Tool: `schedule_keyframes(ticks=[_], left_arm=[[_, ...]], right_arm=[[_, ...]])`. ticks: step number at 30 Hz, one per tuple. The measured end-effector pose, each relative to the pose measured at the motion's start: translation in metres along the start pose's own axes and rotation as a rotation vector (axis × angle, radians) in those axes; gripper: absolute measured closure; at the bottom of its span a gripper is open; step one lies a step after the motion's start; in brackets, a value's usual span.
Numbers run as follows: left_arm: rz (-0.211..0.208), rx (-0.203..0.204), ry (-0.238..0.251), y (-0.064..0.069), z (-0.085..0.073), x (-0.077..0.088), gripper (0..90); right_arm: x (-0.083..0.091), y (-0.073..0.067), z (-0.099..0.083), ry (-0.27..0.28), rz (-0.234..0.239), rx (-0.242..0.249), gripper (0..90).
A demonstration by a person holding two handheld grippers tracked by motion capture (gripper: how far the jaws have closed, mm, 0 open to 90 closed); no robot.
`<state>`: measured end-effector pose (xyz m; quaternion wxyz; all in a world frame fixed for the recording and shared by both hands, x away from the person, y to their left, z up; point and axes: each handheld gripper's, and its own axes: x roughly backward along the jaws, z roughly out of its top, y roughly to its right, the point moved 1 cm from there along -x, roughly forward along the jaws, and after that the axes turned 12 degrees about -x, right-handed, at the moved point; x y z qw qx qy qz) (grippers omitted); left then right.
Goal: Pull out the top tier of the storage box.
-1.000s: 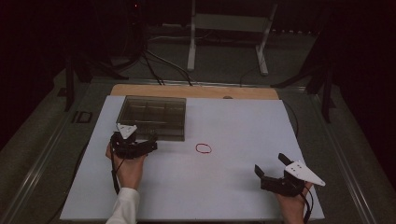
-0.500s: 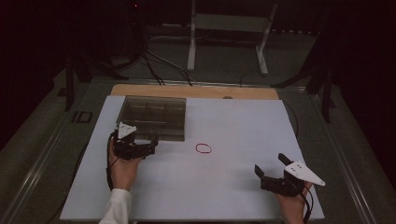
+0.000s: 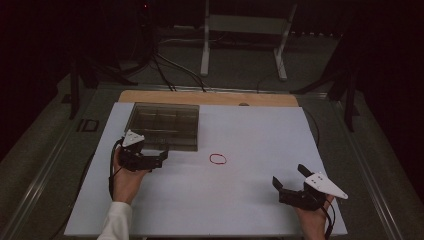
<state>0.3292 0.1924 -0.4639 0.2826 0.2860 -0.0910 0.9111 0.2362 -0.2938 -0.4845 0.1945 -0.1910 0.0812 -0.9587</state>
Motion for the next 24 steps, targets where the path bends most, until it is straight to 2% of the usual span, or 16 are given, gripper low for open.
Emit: schedule_keyframes(ticks=[7,11,24], left_arm=[[-0.042,-0.058,-0.02,0.0,0.004,0.003,1.2],[-0.061,-0.087,-0.012,0.001,0.008,0.005,1.2],[-0.091,-0.12,0.028,-0.003,0.022,0.012,1.3]], right_arm=[[0.0,0.0,0.0,0.0,0.0,0.0,0.1],[0.0,0.0,0.0,0.002,0.0,-0.003,0.1],[0.0,-0.001,0.0,0.0,0.003,0.003,0.1]])
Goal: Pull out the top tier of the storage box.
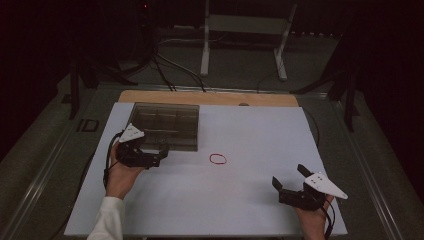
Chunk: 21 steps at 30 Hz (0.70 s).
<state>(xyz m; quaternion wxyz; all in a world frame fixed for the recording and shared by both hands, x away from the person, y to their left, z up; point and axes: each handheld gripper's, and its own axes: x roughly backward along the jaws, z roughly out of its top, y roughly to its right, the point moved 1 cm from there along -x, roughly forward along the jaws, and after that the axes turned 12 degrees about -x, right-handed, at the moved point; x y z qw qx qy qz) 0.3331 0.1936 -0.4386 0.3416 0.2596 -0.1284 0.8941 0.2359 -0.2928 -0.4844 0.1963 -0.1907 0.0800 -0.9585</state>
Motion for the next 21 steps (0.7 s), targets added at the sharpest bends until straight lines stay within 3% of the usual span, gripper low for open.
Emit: schedule_keyframes(ticks=[21], left_arm=[[-0.028,-0.083,0.031,-0.006,0.015,-0.008,1.3]], right_arm=[[0.0,0.0,0.0,-0.002,0.001,0.0,0.1]])
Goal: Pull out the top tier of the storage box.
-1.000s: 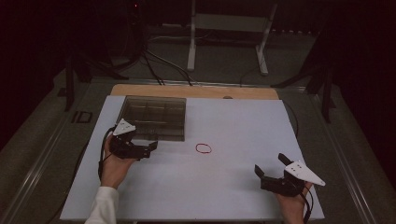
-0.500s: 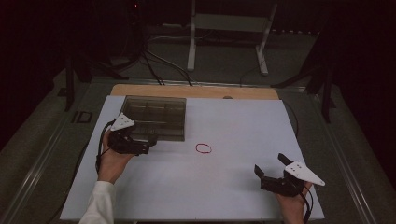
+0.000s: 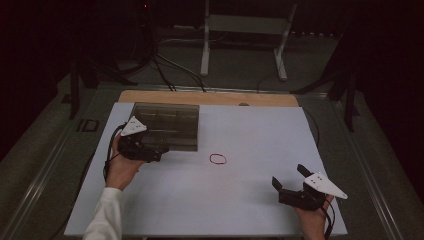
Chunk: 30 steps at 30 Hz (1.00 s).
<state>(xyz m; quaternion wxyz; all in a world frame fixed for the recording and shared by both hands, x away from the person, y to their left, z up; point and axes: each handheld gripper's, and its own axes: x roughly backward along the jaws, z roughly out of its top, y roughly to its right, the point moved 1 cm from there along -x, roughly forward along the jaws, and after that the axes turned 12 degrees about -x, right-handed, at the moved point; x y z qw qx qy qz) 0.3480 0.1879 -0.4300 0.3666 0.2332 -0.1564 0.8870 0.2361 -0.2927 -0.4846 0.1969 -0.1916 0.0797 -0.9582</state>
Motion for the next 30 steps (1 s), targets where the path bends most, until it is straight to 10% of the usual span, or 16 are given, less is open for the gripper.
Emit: schedule_keyframes(ticks=[30], left_arm=[[-0.08,-0.107,-0.019,0.01,-0.005,-0.041,1.3]], right_arm=[[0.0,0.001,0.0,0.002,0.0,-0.002,0.1]])
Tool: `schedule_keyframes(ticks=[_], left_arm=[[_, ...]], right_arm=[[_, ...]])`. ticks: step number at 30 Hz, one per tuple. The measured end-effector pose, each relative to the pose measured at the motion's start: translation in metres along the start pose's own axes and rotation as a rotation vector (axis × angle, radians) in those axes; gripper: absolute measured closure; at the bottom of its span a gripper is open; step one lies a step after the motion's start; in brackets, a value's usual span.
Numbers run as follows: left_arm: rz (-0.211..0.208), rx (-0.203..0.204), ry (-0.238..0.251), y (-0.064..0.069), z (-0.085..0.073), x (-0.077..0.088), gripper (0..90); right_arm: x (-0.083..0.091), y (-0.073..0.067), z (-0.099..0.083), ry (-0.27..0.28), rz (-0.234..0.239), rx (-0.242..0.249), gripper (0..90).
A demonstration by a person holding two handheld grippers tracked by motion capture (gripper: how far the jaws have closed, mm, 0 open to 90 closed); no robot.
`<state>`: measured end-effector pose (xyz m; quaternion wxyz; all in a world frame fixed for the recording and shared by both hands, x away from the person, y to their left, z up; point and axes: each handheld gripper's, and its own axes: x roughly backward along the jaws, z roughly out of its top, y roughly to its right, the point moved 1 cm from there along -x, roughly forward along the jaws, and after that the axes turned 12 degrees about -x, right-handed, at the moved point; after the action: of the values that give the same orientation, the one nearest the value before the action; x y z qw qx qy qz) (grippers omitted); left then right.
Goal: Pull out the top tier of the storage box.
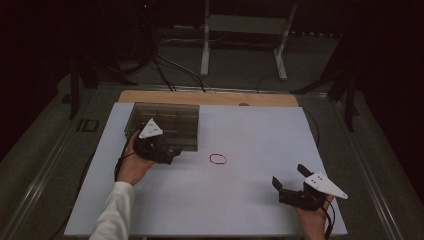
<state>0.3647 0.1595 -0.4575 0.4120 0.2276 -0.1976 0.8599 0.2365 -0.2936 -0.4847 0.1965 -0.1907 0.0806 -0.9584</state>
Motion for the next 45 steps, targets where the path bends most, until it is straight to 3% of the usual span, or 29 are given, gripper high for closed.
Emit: schedule_keyframes(ticks=[7,24,32,37,45], left_arm=[[-0.002,0.003,-0.004,0.001,-0.003,-0.002,1.3],[-0.071,0.014,-0.05,0.004,0.0,0.008,1.3],[-0.052,0.006,-0.108,-0.002,0.003,0.003,1.4],[-0.033,-0.007,-0.202,-0.004,0.002,0.001,6.2],[-0.002,-0.007,-0.241,-0.002,0.005,-0.001,7.4]], right_arm=[[0.001,0.001,0.0,0.002,-0.001,-0.004,0.1],[0.001,0.0,0.0,0.0,-0.001,-0.002,0.1],[0.0,0.0,0.0,-0.001,-0.002,-0.001,0.1],[0.0,0.0,0.0,0.0,-0.001,-0.001,0.1],[0.0,0.0,0.0,-0.001,-0.001,0.0,0.1]])
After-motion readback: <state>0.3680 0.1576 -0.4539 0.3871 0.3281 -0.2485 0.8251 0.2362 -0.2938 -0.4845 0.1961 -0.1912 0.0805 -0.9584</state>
